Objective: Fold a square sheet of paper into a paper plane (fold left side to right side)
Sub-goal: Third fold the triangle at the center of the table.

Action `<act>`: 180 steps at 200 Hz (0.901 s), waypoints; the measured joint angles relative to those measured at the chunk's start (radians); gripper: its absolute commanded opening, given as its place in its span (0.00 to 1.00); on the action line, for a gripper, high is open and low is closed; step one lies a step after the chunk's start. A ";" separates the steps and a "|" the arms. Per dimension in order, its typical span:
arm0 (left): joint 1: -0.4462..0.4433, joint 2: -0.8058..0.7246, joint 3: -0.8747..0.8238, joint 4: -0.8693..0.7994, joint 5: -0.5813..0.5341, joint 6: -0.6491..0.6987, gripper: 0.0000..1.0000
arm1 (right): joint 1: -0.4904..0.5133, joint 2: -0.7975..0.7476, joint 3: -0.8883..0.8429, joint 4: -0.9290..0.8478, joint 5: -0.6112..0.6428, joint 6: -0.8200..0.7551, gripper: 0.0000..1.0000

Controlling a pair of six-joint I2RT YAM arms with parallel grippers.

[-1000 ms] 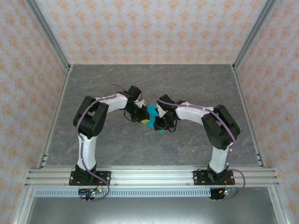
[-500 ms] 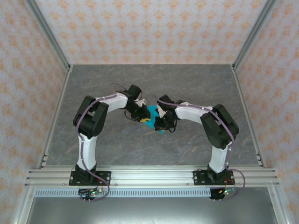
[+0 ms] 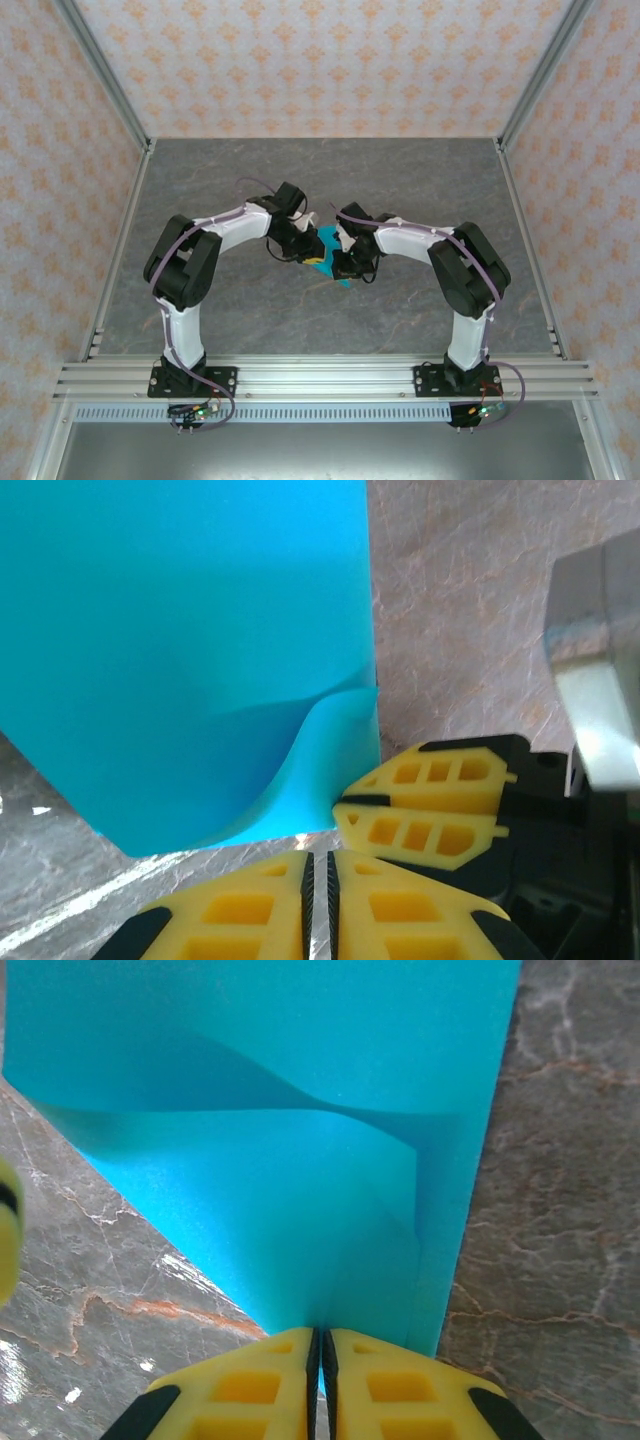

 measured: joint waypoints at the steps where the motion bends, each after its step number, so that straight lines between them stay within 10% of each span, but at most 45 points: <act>1: 0.000 0.000 -0.001 0.000 0.000 0.000 0.13 | 0.000 0.000 0.000 0.000 0.000 0.000 0.13; 180: -0.069 0.102 0.012 0.019 -0.019 0.000 0.07 | -0.002 0.010 0.017 -0.025 0.003 -0.006 0.07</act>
